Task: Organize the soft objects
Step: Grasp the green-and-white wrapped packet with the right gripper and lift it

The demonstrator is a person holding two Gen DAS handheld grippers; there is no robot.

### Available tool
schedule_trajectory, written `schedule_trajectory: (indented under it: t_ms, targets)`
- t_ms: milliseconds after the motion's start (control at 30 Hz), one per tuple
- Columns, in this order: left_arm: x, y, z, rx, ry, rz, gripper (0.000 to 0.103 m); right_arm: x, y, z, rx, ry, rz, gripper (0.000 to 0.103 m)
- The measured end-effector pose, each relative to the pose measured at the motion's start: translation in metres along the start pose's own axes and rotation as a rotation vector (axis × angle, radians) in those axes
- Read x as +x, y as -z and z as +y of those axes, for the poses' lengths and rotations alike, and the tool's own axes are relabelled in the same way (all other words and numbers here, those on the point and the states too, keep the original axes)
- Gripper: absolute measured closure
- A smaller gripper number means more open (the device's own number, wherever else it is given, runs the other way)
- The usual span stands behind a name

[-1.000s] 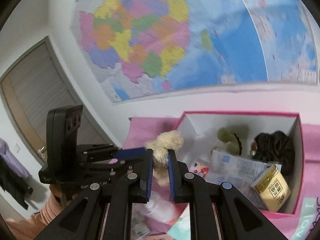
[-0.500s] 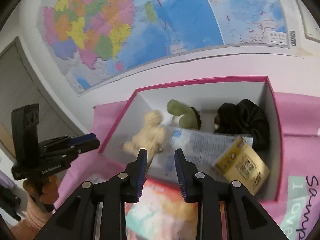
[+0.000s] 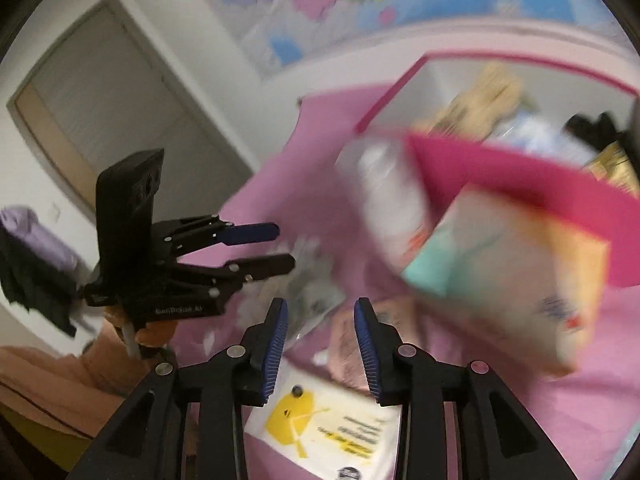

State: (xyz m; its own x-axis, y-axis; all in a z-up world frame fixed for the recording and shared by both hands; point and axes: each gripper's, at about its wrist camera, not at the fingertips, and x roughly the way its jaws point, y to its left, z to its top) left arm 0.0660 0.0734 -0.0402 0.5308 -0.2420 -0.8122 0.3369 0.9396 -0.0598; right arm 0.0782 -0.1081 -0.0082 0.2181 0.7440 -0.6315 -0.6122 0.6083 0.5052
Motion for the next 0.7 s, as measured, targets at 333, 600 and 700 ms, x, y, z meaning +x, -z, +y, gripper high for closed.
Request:
schedule_trajectory:
  t_ms: [333,600,700]
  targets:
    - [-0.001,0.047,0.007,-0.061,0.019,0.07,0.052,0.074,-0.021,-0.005,0.02,0.077,0.117,0.068]
    - [0.002,0.052,0.004,-0.043,0.047,0.049,0.051,0.084,-0.024,0.01,-0.042,0.13,0.127,0.059]
    - [0.002,0.052,0.004,-0.037,0.045,0.038,0.053,0.091,-0.022,0.019,-0.074,0.088,0.145,0.06]
